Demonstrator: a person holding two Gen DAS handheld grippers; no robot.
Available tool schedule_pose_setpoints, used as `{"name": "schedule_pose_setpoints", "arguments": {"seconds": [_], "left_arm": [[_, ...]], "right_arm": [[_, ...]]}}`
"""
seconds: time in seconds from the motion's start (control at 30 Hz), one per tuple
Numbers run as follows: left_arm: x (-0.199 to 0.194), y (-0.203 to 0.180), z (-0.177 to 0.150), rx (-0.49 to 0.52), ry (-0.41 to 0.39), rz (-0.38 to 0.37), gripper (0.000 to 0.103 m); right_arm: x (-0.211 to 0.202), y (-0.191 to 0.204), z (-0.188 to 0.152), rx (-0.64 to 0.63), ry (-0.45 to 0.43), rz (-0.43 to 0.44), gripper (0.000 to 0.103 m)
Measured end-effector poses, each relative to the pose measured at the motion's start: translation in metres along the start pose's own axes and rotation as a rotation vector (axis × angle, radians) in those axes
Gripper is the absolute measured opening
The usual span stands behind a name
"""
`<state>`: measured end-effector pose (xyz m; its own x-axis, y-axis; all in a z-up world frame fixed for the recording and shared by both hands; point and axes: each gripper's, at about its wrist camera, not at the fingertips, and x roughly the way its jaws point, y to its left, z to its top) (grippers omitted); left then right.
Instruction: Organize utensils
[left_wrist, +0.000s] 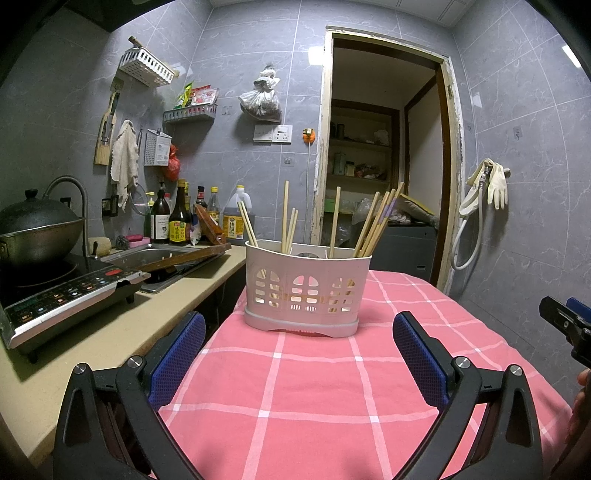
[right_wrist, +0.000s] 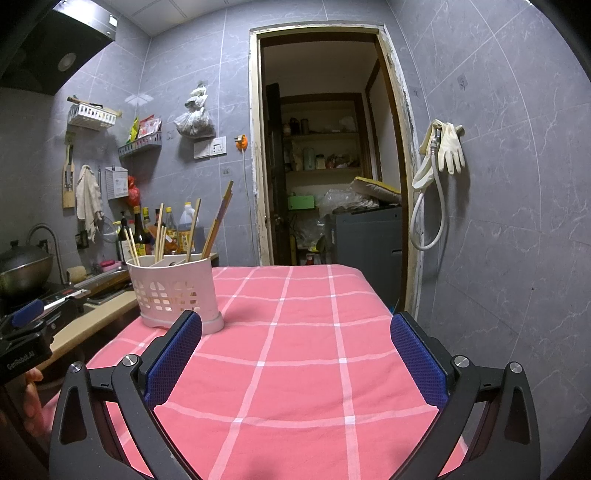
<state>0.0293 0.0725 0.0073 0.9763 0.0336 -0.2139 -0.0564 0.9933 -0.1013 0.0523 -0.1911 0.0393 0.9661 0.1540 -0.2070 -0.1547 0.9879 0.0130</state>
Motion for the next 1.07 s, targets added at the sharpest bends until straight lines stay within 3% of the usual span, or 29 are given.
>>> {"name": "schedule_pose_setpoints", "arguments": {"seconds": [1.07], "left_arm": [[-0.0016,-0.0007,0.001,0.004,-0.003,0.019,0.099]], "right_arm": [[0.0007,-0.0002,0.0008,0.002,0.003,0.001,0.103]]}}
